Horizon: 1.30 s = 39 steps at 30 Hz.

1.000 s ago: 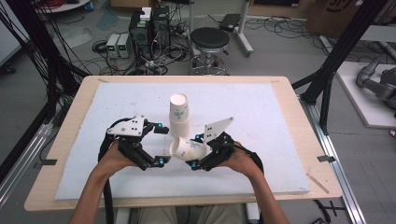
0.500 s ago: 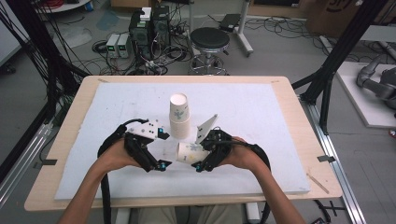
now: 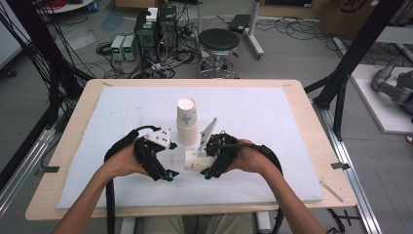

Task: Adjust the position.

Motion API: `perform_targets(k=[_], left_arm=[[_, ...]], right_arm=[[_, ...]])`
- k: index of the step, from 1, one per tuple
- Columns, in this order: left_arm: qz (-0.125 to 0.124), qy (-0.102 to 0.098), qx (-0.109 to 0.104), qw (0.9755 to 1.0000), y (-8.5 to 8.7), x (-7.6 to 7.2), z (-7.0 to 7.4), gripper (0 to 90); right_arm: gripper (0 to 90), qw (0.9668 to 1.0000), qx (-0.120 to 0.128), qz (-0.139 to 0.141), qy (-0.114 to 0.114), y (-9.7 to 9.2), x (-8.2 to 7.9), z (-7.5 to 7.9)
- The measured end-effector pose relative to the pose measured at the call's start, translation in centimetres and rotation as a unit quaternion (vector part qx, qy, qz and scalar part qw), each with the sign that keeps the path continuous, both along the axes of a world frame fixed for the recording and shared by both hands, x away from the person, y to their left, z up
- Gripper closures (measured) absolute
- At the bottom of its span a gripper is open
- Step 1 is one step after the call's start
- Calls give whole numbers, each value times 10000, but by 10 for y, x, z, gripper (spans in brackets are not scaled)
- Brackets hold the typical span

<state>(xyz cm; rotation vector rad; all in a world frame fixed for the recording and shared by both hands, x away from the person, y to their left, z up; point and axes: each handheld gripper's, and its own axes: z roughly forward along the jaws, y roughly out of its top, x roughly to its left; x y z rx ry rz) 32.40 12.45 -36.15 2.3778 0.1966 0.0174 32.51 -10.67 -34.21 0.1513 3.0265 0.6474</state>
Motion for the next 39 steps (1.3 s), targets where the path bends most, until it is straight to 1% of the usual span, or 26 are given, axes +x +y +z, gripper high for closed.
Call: perform_targets(k=[3,6,9,11,16,18,20,21,23,27,29,31,33,35,36,39], left_arm=[[-66,27,77,9999,-6,0,-1,59],[-138,11,108,9998,-12,0,-1,59],[-170,23,56,9998,-18,-1,-1,59],[-213,1,71,9997,-21,0,0,59],[-245,48,44,9997,-28,1,-1,59],[-297,41,120,9995,-30,1,-1,59],[-311,48,142,9994,-32,1,-2,59],[-304,44,114,9995,-32,1,-3,64],[-400,59,136,9991,-32,1,-3,134],[-375,84,132,9992,-34,2,-3,158],[-360,97,111,9992,-34,2,-3,192],[-398,101,133,9991,-34,2,-3,217],[-443,81,154,9989,-35,2,-4,269],[-414,52,139,9990,-35,1,-5,348],[-395,87,113,9991,-35,1,-5,349],[-399,86,94,9991,-36,1,-7,357]], right_arm=[[270,10000,-62,23,8,2,0,-1],[270,9999,-99,41,31,4,0,-2],[270,9999,-116,75,14,6,1,-4],[270,9999,-128,80,20,6,1,-4],[270,9998,-153,83,36,7,1,-5],[270,9998,-149,115,36,8,1,-5],[270,9998,-164,123,48,8,0,-6],[270,9998,-160,133,43,8,0,-6],[270,9998,-162,124,34,8,1,-6],[270,9998,-159,118,29,9,1,-6],[270,9998,-160,126,30,9,0,-6],[270,9998,-158,138,17,10,0,-6],[270,9998,-152,148,13,10,0,-6],[270,9998,-145,151,5,10,0,-6],[271,9998,-162,135,7,10,0,-6],[274,9997,-179,135,11,10,0,-6]])
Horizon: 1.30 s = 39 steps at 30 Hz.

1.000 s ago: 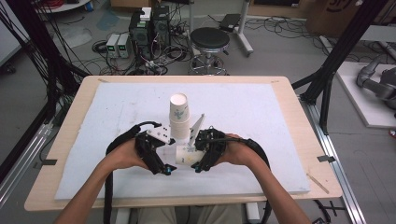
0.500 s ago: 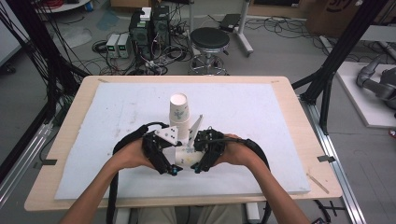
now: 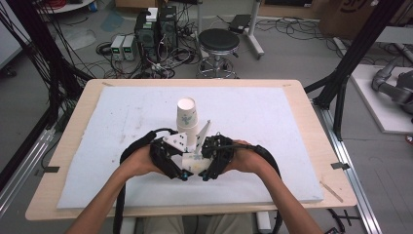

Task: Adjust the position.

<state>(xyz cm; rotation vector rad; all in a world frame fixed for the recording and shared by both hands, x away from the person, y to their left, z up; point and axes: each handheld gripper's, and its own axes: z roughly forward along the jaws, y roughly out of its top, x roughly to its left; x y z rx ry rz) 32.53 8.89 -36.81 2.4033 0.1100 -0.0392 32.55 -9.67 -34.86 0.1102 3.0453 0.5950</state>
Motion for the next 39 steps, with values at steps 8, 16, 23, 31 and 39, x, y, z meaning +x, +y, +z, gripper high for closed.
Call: perform_targets(k=[8,16,23,31,39], left_arm=[[13,-1,26,10000,1,0,0,362],[-9,28,125,9999,0,0,-3,361],[5,48,196,9998,0,0,-3,360],[60,-1,250,9997,0,0,-3,360],[188,30,207,9996,5,-2,-5,360]], right_arm=[[261,10000,-7,18,-6,1,1,-1],[198,9998,218,24,-9,-2,2,-1],[198,9991,425,-3,-59,-7,1,7],[199,9979,633,-6,-110,-11,0,16],[199,9972,725,3,-162,-14,-1,22]])
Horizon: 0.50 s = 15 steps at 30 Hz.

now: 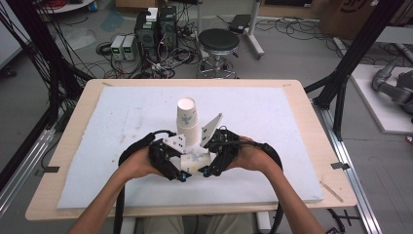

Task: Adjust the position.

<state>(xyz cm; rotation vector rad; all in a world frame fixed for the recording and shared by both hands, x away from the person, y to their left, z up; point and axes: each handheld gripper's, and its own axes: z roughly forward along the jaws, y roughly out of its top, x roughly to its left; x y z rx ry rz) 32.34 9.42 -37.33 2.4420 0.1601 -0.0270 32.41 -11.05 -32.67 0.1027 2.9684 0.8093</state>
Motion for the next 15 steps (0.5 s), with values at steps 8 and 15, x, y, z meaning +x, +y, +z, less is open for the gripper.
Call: perform_targets(k=[8,15], left_arm=[[93,-26,-105,9999,5,-4,-3,360],[272,-25,-492,9984,14,-8,-8,359]], right_arm=[[198,9998,188,10,-113,-4,-3,8],[198,9989,422,-48,-179,-9,-5,12]])
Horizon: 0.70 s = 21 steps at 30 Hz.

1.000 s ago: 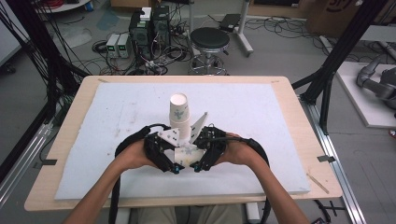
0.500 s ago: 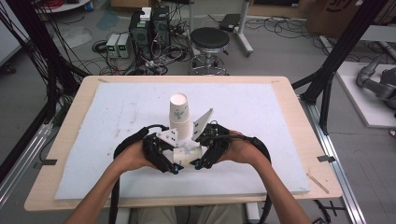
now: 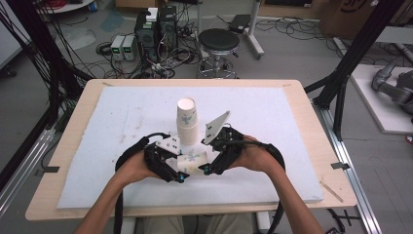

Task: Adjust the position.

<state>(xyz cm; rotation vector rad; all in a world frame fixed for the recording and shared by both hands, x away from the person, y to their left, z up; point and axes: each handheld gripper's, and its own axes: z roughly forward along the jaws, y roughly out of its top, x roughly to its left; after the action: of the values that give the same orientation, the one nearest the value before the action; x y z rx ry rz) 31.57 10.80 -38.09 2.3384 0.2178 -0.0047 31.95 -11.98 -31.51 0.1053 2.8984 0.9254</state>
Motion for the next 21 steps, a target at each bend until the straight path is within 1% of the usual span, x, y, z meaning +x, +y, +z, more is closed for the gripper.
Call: perform_targets(k=[3,7,8,10,13,16,18,21], left_arm=[[69,-37,-165,9998,5,-2,-1,359],[136,-87,-460,9988,12,-3,-1,359],[160,-87,-609,9980,15,-3,-2,359],[173,-112,-789,9967,18,-4,-3,359],[196,-137,-922,9955,22,-4,-5,359],[214,-152,-1090,9937,26,-5,-8,359],[221,-143,-1281,9914,29,-6,-11,358],[219,-152,-1445,9891,33,-6,-13,358]], right_arm=[[198,9998,172,-45,-18,-4,0,2],[199,9985,539,-121,3,-13,0,1],[198,9981,603,-131,18,-14,0,1],[198,9968,776,-165,19,-19,1,-1],[198,9953,949,-203,22,-24,0,-2],[198,9933,1137,-220,25,-30,0,-2],[198,9920,1241,-244,39,-34,0,-3],[198,9903,1356,-290,56,-38,0,-6]])
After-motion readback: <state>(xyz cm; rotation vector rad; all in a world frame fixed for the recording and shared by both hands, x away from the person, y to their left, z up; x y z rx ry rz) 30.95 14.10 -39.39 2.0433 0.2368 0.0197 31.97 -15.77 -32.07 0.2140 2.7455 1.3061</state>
